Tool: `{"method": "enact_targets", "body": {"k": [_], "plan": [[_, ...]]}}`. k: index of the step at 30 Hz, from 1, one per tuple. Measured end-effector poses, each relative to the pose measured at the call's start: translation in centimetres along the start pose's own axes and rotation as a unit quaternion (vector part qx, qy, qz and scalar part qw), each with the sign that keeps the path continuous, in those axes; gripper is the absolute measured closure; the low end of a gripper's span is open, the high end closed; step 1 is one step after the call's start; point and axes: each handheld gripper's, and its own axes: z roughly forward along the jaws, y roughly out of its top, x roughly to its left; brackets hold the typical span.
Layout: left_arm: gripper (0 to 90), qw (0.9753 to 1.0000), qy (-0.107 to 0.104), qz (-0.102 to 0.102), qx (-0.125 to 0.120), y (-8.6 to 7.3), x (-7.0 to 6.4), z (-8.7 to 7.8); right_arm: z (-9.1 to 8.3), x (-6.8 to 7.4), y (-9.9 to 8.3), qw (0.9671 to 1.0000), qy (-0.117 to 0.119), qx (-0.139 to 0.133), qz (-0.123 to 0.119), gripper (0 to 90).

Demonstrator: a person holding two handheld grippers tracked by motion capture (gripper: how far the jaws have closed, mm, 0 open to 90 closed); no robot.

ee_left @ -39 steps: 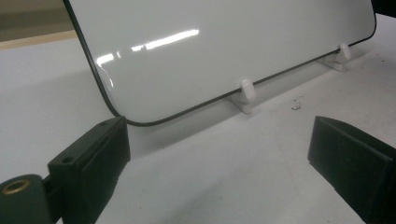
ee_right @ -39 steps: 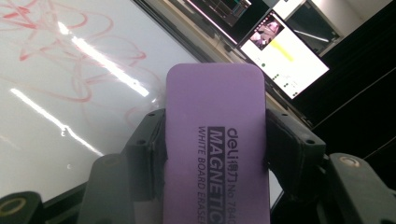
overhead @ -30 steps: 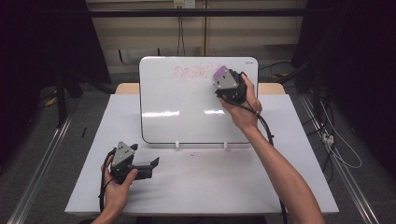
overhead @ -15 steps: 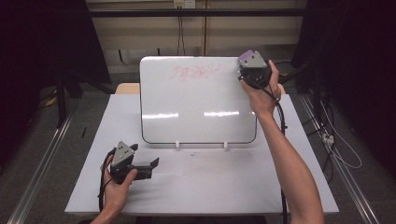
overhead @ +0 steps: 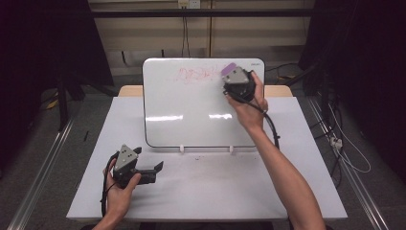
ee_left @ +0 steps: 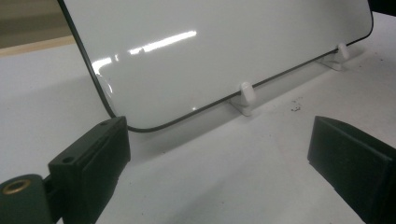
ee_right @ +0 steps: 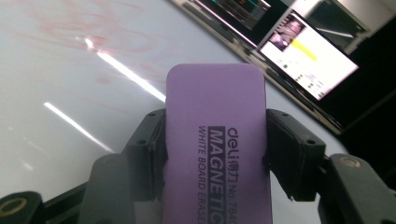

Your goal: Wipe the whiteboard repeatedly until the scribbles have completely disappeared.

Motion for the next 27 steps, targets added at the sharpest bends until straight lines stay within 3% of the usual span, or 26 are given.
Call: {"method": "enact_targets", "body": {"k": [4,9,12,18,21,23,27], "plan": [[5.5,1.0000,-0.001,0.000,0.003,-0.1,0.0,0.1,0.0,3.7,1.1,0.9992,0.025,-0.012,-0.027,42.2],[5.5,1.0000,-0.002,0.005,0.003,0.0,-0.1,0.2,0.0,5.4,2.0,0.9986,0.034,-0.015,-0.038,42.2],[5.5,0.9999,-0.004,0.008,0.004,0.1,-0.2,0.3,0.1,4.4,1.7,0.9992,0.028,-0.019,-0.022,42.2],[5.5,1.0000,-0.001,-0.001,-0.001,0.0,0.0,0.0,0.7,-0.2,0.9,0.9995,-0.012,-0.008,0.029,42.2],[5.5,1.0000,0.003,-0.001,-0.002,0.0,0.2,-0.1,1.1,-1.6,1.2,0.9988,-0.026,-0.002,0.041,42.1],[5.5,1.0000,0.002,-0.002,-0.002,0.0,0.2,0.0,1.3,-1.4,1.8,0.9987,-0.032,0.000,0.039,42.1],[5.5,1.0000,0.001,0.002,0.001,0.0,0.2,0.0,1.6,0.5,2.7,0.9995,-0.028,-0.006,0.015,42.2]]}}
